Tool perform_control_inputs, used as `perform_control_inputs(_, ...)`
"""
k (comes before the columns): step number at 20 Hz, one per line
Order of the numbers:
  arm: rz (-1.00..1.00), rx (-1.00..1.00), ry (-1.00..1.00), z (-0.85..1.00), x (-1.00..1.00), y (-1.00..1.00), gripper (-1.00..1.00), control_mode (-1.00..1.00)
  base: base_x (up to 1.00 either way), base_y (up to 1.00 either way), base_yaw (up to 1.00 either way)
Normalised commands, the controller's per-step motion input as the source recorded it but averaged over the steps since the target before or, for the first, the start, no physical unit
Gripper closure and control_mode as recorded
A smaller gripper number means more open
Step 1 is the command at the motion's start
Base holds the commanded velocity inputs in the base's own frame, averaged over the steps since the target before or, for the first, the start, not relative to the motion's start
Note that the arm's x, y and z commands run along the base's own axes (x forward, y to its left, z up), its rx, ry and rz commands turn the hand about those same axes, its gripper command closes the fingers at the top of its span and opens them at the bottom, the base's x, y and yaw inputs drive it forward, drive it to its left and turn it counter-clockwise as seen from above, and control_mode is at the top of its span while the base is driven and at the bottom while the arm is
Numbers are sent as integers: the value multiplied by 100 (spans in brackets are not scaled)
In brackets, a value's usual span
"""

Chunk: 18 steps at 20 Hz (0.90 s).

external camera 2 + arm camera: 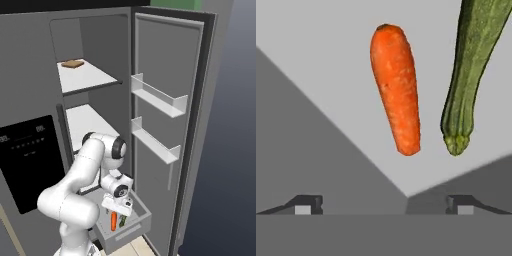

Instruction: Place the carrot and squash inside the fridge drawer. Close the drawer after placing the vegetables.

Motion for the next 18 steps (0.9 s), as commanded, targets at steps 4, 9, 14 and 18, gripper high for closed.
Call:
perform_control_inputs(4, -29, 0, -10, 54, -89, 1, -100, -100, 0, 0, 0)
perform_control_inputs(9, -26, 0, -6, 96, -32, 0, -100, -100, 0, 0, 0)
perform_control_inputs(14, -24, 0, -3, 84, -30, -6, -100, -100, 0, 0, 0)
perform_control_inputs(18, -24, 0, -1, 66, -43, -19, -100, -100, 0, 0, 0)
